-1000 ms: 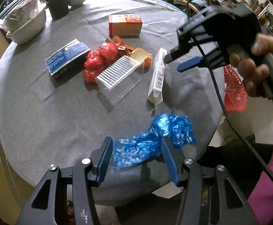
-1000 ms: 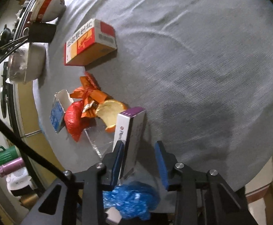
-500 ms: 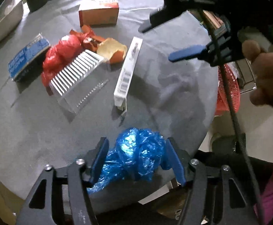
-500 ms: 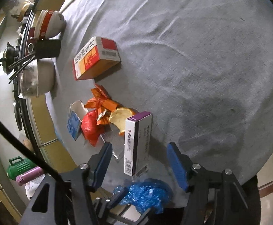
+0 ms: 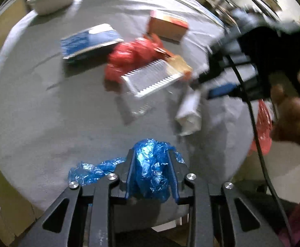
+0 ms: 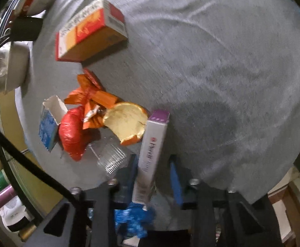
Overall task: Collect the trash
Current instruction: 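Grasp the blue plastic bag with the left tool while the right tool grasps the white medicine box, then carry bag and box to the red basket and open both tools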
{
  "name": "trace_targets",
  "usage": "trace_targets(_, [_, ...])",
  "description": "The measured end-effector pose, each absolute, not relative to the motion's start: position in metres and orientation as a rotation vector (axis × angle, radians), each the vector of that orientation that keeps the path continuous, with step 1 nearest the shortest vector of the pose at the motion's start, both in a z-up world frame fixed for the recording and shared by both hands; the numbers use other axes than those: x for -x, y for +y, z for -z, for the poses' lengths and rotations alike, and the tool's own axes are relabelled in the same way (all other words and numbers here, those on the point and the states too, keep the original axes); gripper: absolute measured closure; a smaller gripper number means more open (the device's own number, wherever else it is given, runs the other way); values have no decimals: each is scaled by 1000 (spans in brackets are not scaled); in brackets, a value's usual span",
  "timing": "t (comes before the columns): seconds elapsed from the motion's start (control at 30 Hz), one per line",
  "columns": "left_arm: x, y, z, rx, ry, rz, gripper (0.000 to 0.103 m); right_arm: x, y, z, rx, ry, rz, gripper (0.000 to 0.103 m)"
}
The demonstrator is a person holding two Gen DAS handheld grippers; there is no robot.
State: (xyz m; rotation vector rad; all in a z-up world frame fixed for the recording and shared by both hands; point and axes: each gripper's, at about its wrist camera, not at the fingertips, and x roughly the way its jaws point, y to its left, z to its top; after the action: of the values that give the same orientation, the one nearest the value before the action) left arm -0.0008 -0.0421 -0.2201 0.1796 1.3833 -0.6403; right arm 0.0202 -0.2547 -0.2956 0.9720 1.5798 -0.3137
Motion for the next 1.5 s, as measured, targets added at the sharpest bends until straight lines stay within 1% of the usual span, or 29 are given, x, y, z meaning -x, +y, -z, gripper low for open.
trace_targets(0.03, [-1, -38, 219, -173, 1378, 624, 73, -20, -253, 297, -966, 1578, 314, 82])
trace_targets(0.17, [-9, -27, 212, -167, 1356, 567, 73, -8, -265, 290, -934, 1537, 317, 87])
trace_targets(0.33, [-8, -33, 198, -206, 1305, 541, 73, 14, -287, 275, -924, 1422, 279, 87])
trace_targets(0.5, [-18, -41, 183, -237, 1260, 587, 73, 35, -313, 245, -857, 1291, 223, 87])
trace_targets(0.67, [-14, -58, 167, -259, 1221, 662, 73, 46, -317, 215, -730, 1187, 236, 87])
trace_targets(0.9, [-5, -109, 141, -333, 1099, 793, 73, 79, -319, 200, -664, 1062, 275, 87])
trace_targets(1.1, [6, -164, 133, -415, 1043, 904, 73, 114, -335, 196, -689, 1000, 353, 87])
trace_targets(1.33, [20, -221, 120, -446, 946, 1010, 73, 166, -364, 166, -652, 834, 519, 87])
trace_targets(1.5, [42, -266, 110, -491, 860, 1105, 73, 204, -385, 154, -640, 755, 647, 87])
